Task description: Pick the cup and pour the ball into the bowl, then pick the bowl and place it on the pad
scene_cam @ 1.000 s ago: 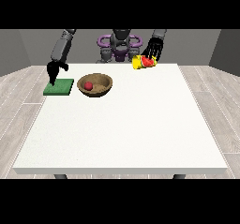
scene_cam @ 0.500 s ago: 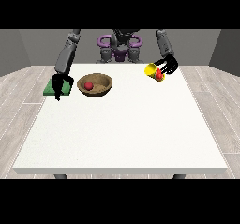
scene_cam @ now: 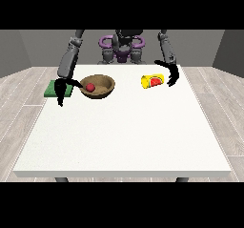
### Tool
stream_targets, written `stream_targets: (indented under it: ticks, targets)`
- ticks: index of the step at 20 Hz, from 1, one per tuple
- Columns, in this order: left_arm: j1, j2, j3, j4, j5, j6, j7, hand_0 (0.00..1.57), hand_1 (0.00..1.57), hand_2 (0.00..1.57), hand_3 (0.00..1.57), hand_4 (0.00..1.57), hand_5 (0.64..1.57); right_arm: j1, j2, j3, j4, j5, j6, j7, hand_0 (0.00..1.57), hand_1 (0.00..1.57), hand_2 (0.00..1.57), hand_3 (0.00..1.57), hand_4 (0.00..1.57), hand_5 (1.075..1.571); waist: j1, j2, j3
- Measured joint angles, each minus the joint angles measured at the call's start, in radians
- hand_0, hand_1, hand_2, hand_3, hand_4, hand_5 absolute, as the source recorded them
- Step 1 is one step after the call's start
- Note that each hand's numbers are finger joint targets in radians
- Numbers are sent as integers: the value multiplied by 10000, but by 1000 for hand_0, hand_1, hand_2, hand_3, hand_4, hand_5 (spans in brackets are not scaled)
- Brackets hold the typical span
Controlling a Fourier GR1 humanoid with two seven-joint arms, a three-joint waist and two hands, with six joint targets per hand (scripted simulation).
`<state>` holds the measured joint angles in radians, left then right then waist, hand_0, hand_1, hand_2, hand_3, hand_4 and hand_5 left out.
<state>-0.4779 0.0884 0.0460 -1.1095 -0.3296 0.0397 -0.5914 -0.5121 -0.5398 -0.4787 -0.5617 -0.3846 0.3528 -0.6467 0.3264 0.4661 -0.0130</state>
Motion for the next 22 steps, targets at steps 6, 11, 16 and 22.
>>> stream_targets:
  ticks: [6,11,16,22]
  targets:
    - [25,42,289,83,366,-163,-31,0,0,0,0,0,687,-571,400,207,255,127,-259,334,0,0,0,0,0,1571,-475,-258,-76]
    - [561,122,693,1057,591,-158,-41,0,0,0,0,0,664,-614,1188,592,129,16,-332,1418,0,0,0,0,0,1570,-1207,-1795,55]
    - [1140,312,961,1664,808,-288,-245,0,0,0,0,0,697,-512,2064,1096,8,181,-930,1964,0,0,0,0,0,1570,-1721,-2781,106]
    - [1184,458,891,1161,928,-499,28,0,0,0,0,0,698,-614,2720,1248,567,212,-1300,1828,0,0,0,0,0,1570,-1611,-2720,131]
